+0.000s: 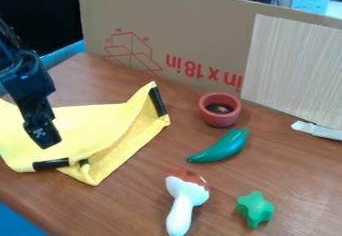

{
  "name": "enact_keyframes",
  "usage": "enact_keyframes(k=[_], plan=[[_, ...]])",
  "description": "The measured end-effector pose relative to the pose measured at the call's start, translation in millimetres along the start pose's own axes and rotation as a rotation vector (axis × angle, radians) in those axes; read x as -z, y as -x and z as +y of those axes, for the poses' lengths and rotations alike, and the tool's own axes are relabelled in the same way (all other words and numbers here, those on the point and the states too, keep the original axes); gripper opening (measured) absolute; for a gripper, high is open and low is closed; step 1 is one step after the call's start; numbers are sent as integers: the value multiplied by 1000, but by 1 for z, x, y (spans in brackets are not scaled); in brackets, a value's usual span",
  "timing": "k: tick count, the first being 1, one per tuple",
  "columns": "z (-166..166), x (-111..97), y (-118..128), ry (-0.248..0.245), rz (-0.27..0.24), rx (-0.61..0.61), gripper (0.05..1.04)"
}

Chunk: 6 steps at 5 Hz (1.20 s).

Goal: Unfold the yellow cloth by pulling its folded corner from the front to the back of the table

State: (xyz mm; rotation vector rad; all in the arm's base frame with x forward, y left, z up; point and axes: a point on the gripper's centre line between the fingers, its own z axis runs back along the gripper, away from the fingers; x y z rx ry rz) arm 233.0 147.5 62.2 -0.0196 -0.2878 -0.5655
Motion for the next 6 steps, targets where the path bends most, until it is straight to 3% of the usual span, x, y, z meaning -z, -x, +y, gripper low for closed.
enact_keyframes(k=[2,6], plan=[[-7,9,4,26,7,7,1001],[-20,27,12,-10,31,90,1001]])
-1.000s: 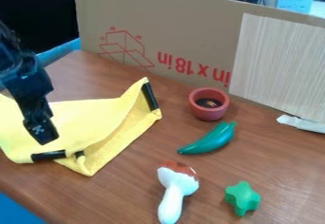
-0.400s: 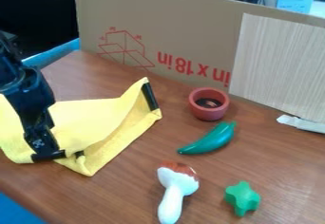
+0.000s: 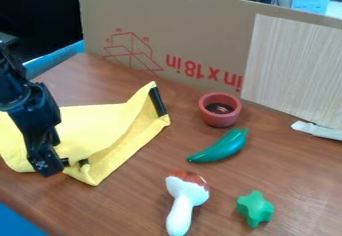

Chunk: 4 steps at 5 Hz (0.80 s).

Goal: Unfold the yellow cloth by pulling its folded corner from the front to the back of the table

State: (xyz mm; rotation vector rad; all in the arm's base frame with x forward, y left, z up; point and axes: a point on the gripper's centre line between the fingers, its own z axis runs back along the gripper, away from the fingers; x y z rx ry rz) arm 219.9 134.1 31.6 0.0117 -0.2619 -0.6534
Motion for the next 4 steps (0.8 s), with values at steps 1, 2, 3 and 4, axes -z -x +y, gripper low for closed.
enact_keyframes(k=[1,2,3,4], plan=[[-1,2,1,-8,3,8,952],[-1,3,1,-14,-1,10,666],[-3,4,0,-15,-10,11,359],[-4,5,0,-15,-16,15,139]])
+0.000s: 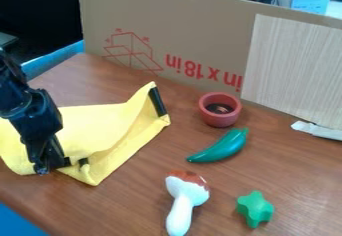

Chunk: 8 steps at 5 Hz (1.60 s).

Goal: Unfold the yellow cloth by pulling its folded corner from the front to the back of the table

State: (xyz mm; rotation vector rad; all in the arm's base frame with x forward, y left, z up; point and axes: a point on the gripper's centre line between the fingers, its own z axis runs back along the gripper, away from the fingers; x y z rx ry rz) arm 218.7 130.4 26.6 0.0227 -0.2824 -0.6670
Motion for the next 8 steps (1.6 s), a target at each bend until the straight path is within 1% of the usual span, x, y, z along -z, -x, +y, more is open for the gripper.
enact_keyframes(k=[1,2,3,4,5,6,7,8], plan=[[-2,0,-1,3,-8,8,55],[-6,-1,-1,11,-16,9,49],[-6,-10,-3,27,-43,-13,49],[7,-25,-16,54,-89,-62,49],[31,-46,-34,40,-139,-134,49],[55,-50,-48,41,-150,-210,49],[77,-53,-56,31,-146,-266,49],[97,-51,-64,24,-135,-308,49]])
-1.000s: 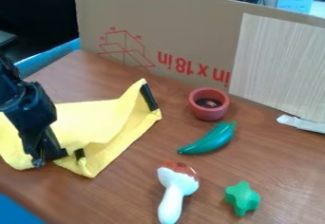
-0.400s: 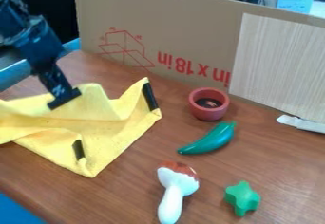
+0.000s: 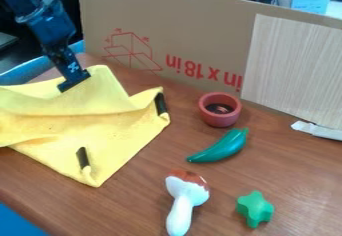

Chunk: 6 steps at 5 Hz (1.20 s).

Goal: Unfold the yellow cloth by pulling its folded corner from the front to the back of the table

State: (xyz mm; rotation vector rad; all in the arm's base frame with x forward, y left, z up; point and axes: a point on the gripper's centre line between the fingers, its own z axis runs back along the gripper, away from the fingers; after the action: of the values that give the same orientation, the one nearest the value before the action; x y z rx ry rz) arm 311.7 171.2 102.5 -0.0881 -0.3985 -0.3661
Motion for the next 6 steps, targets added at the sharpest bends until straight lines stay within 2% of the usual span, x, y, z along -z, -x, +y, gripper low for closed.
enact_keyframes(k=[4,5,6], plan=[[86,40,-42,-27,95,-181,49],[101,44,-49,-26,104,-210,49],[111,46,-57,-46,68,-231,49]])
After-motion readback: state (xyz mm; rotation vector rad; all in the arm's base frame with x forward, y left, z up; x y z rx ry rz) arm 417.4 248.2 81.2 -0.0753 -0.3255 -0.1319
